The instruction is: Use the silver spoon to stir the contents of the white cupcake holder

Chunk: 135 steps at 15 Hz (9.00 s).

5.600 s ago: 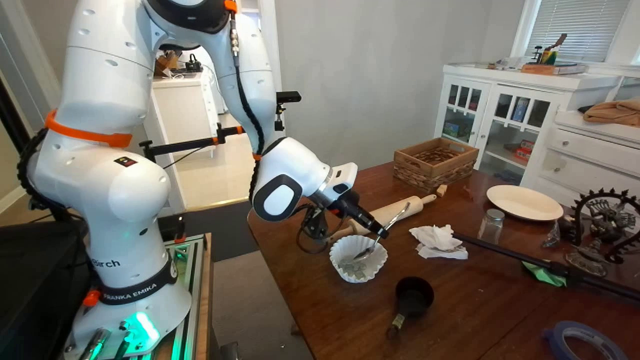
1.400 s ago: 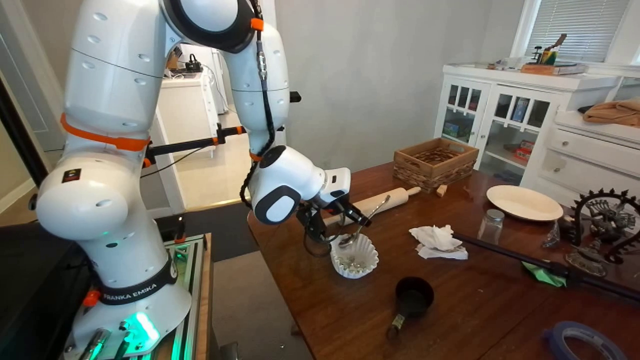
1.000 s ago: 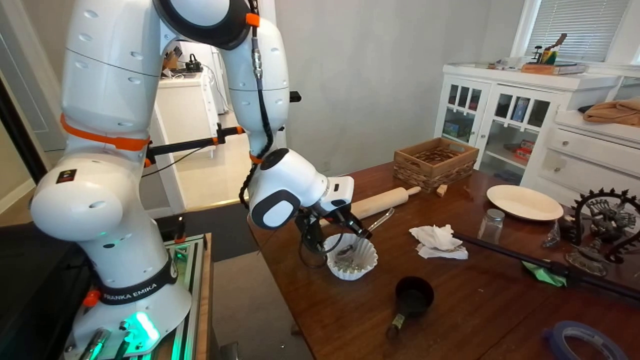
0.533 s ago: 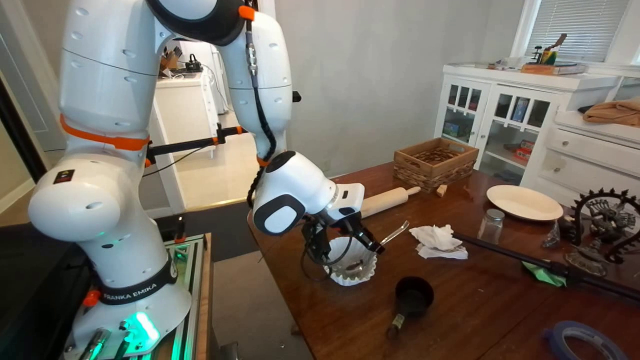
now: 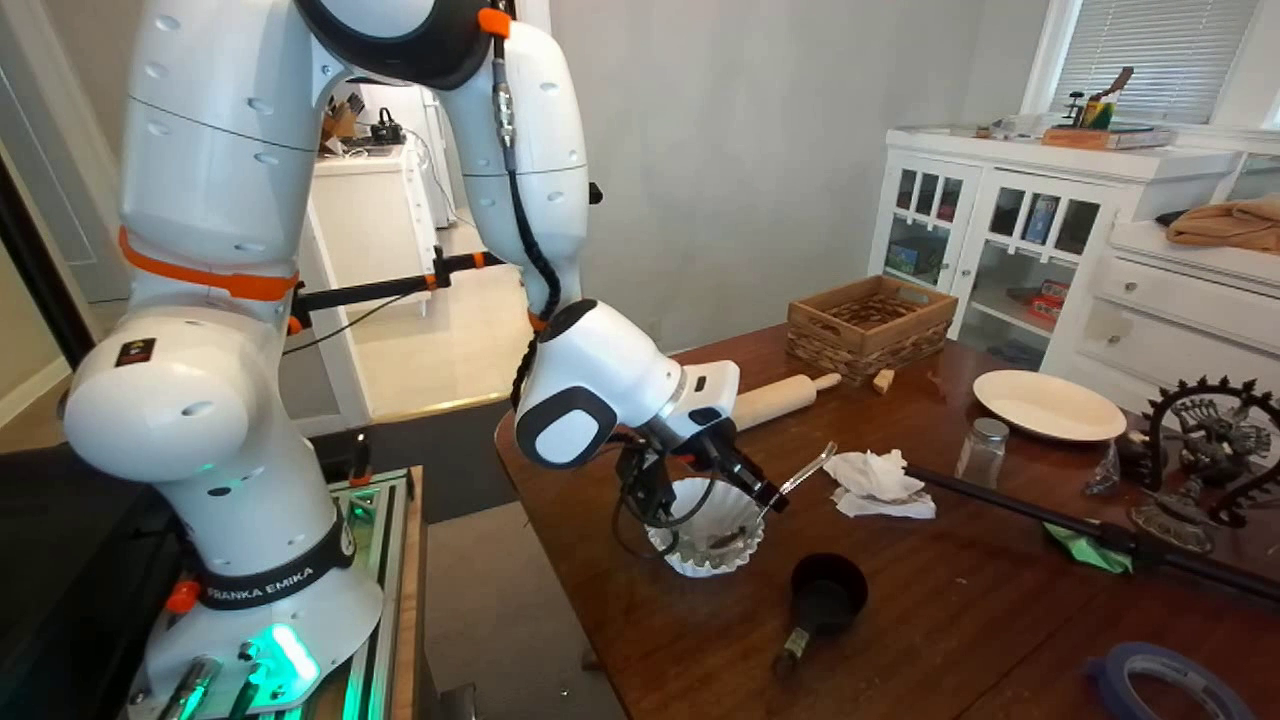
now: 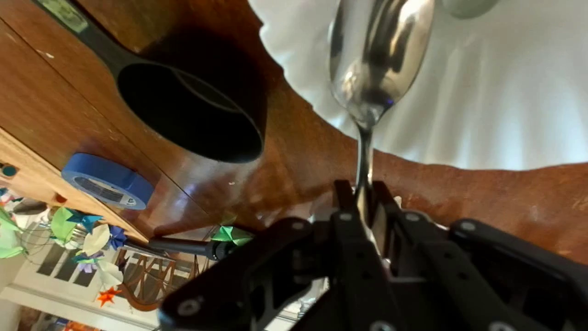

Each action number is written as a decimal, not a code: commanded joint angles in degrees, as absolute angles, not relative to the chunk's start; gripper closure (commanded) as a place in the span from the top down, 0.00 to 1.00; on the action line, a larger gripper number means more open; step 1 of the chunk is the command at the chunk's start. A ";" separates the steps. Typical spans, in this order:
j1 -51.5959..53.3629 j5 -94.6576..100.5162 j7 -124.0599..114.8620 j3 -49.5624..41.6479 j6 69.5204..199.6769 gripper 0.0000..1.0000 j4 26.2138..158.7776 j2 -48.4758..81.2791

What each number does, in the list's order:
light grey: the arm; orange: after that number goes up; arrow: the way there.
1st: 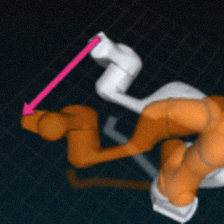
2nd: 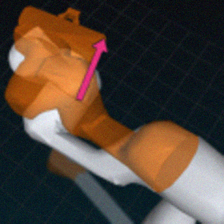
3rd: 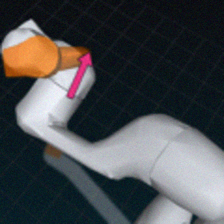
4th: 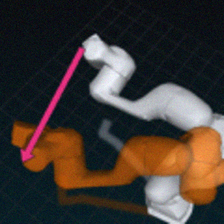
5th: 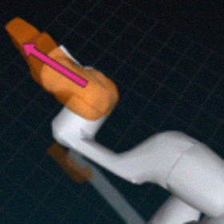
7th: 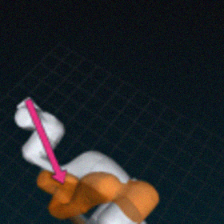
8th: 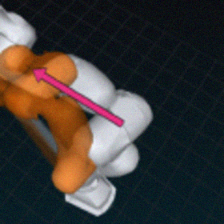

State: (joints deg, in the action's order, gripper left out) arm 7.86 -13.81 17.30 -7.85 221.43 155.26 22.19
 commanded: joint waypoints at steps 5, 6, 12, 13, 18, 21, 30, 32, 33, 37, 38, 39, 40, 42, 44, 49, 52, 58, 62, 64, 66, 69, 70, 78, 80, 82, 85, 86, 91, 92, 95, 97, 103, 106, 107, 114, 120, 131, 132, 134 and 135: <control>7.53 -7.78 12.52 -3.29 221.88 0.03 154.10 23.14; 7.09 -6.24 11.52 -2.60 220.93 0.03 154.67 22.66; 3.19 -0.85 5.57 -1.04 215.37 0.03 158.21 20.28; 3.04 -1.74 5.80 -1.57 214.94 0.03 158.57 19.83; 3.29 -5.67 8.37 -5.20 213.40 0.03 158.35 18.21; 4.51 -9.09 11.18 -7.70 212.59 0.03 157.15 18.77; 4.19 -7.49 11.19 -6.17 210.75 0.03 157.55 11.71; 2.82 -5.72 9.18 -5.32 206.79 0.03 157.74 7.55; 1.95 -5.51 8.47 -5.62 203.75 0.03 157.95 5.43; -9.86 9.10 -10.16 4.76 189.74 0.03 158.87 -3.94; -7.84 9.84 -14.29 4.09 190.15 0.03 158.65 -2.79; -5.07 11.73 -18.40 1.39 190.83 0.03 158.51 -1.65; -2.70 14.02 -22.55 -0.88 191.80 0.03 157.16 0.56; -2.83 20.44 -31.03 -2.06 193.95 0.03 157.58 2.86; -7.91 29.13 -39.53 -0.31 197.03 0.03 157.64 5.95; -25.46 51.42 -51.12 3.06 202.74 0.03 157.74 9.96; -34.15 65.01 -55.72 3.21 204.51 0.03 157.41 9.53; -42.48 91.74 -73.00 0.85 207.99 0.03 153.39 8.76; -42.90 108.58 -88.58 -3.36 210.06 0.03 149.13 7.63; -41.91 116.28 -96.14 -6.45 210.63 0.03 146.47 7.69; -40.17 123.64 -103.31 -10.09 210.22 0.03 143.64 8.27; -35.84 134.05 -113.48 -16.50 210.52 0.03 138.29 9.77; -34.01 137.23 -116.75 -18.76 211.27 0.03 136.09 10.43; -28.96 142.37 -122.23 -23.96 212.52 0.14 130.13 10.70; -29.27 142.37 -121.94 -23.97 212.50 0.14 130.86 10.73; -29.41 142.37 -121.82 -23.98 212.50 0.03 130.94 10.73; -29.35 141.96 -123.04 -24.27 212.77 0.03 126.58 14.68; -29.43 141.48 -122.86 -24.15 212.86 0.03 125.27 15.59; -28.85 139.92 -123.36 -23.45 212.88 0.03 118.39 21.69; -28.60 139.95 -123.75 -23.55 213.35 0.03 117.00 23.17; -28.38 139.61 -124.29 -23.42 214.09 0.03 113.26 27.12; -28.41 139.00 -124.36 -23.08 214.12 0.03 111.39 29.18; -26.70 135.14 -125.86 -24.03 215.06 0.03 106.28 34.76; -26.40 134.60 -127.40 -24.17 216.16 0.03 103.75 37.70; -23.76 130.41 -124.47 -27.75 217.41 0.03 103.71 39.07; -21.67 125.47 -125.27 -31.15 220.46 0.03 100.16 44.47; -18.14 126.27 -125.97 -33.71 221.80 0.53 100.22 43.20; 10.40 148.85 -149.36 -49.35 230.31 1.00 113.04 27.46; 16.88 143.95 -146.00 -56.82 232.08 1.00 113.88 30.09; 25.06 143.91 -146.68 -63.27 232.57 1.00 116.00 29.13; 29.36 143.81 -146.56 -67.21 232.55 1.00 116.60 29.41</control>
State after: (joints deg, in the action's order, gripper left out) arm 18.20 143.81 -145.00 -57.59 232.19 112.63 30.29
